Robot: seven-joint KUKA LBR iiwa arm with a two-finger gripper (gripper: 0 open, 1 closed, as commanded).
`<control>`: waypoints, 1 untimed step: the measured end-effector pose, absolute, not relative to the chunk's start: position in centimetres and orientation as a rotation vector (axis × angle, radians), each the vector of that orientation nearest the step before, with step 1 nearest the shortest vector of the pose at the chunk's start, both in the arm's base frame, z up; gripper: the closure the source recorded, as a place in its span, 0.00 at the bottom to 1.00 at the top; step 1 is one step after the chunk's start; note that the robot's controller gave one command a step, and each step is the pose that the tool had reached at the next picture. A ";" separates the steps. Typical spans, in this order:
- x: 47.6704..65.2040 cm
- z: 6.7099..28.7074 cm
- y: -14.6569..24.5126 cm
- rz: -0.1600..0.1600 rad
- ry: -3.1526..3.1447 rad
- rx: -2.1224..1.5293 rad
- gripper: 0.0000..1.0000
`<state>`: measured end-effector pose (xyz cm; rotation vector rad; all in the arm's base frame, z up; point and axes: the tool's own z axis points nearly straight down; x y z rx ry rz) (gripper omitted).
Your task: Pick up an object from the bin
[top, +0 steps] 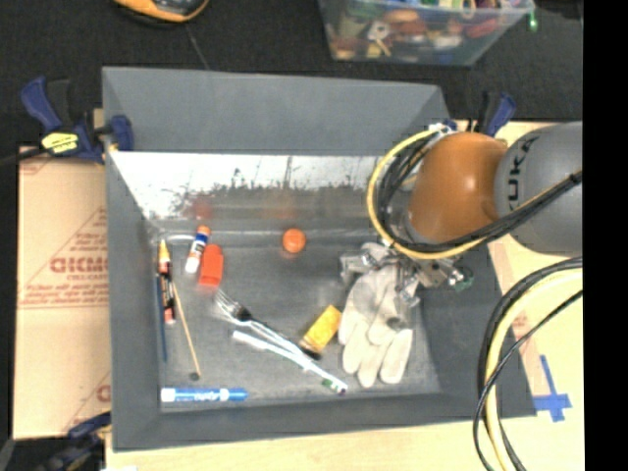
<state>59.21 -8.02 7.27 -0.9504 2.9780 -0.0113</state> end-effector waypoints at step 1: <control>59.7 7.4 -8.9 -0.013 3.025 -0.769 1.00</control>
Offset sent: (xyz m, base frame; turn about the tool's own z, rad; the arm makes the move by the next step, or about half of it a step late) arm 0.0000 0.0000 0.0000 0.0000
